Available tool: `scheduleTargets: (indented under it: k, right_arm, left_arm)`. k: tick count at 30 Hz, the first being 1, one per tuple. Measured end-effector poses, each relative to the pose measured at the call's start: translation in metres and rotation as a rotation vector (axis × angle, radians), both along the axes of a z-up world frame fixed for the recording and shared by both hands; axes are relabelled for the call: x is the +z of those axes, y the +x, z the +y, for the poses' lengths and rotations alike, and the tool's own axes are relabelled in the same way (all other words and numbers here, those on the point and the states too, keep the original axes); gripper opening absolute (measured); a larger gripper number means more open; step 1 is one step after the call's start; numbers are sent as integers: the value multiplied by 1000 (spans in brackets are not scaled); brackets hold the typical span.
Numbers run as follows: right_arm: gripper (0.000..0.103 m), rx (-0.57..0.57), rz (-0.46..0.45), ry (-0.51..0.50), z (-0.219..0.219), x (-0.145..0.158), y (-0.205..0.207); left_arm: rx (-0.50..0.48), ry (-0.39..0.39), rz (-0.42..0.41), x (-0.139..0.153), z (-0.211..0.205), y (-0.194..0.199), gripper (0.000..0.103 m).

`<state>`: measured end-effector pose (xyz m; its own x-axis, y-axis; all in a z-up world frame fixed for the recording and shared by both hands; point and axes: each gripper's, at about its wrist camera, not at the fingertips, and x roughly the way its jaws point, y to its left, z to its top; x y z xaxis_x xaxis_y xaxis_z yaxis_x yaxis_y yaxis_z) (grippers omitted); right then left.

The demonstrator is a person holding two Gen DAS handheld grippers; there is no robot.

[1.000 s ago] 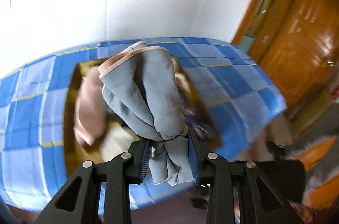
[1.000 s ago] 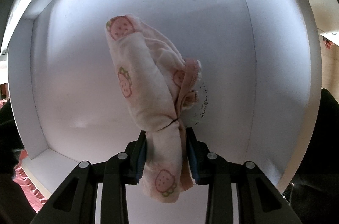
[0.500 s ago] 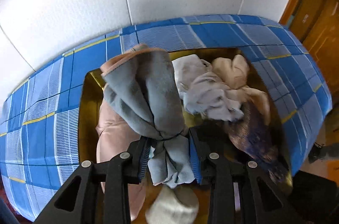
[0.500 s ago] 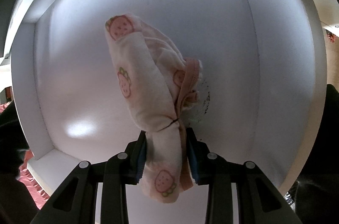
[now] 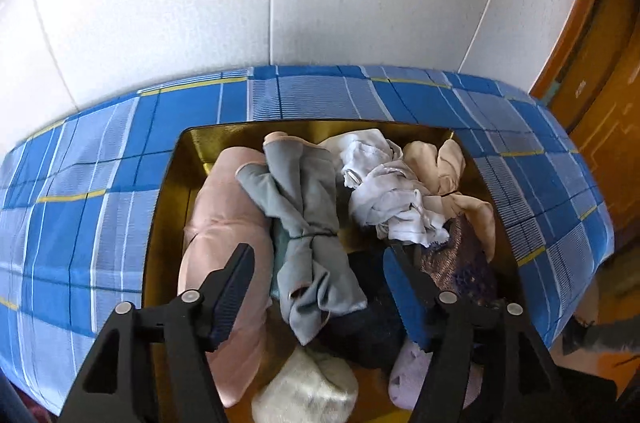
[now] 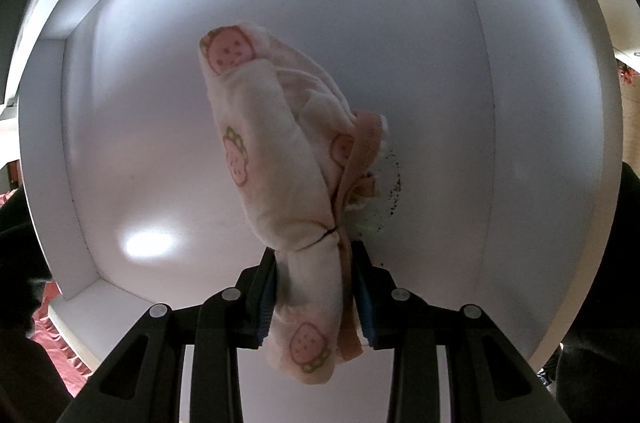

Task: Organize soft objects
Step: 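Withdraw the open left tool from the box toward the shelf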

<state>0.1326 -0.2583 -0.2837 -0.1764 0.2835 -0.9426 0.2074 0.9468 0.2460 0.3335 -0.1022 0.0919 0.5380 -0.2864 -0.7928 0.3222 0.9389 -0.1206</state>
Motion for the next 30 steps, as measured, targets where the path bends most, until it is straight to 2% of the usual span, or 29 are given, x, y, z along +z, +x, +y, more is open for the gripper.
scheduleTargets:
  k: [2, 7, 11, 17, 21, 26, 30]
  right_arm:
    - [34, 2, 0, -3, 1, 1, 1]
    - [34, 7, -2, -10, 5, 1, 0]
    - [34, 0, -5, -9, 5, 3, -1]
    - [34, -32, -24, 27, 3, 10, -4]
    - [34, -40, -37, 47, 4, 18, -8]
    - [34, -58, -49, 75, 4, 28, -15]
    - [34, -77, -69, 87, 1, 39, -24]
  left_arm:
    - [12, -26, -14, 2, 6, -11, 79]
    - [-8, -62, -60, 4, 17, -46, 83]
    - [10, -123, -91, 1, 32, -76, 86]
    - [32, -173, -223, 1, 56, -136, 96]
    - [35, -182, -269, -15, 65, -176, 101]
    - [20, -170, -250, -55, 68, -211, 103]
    - [17, -135, -129, -105, 63, -220, 103]
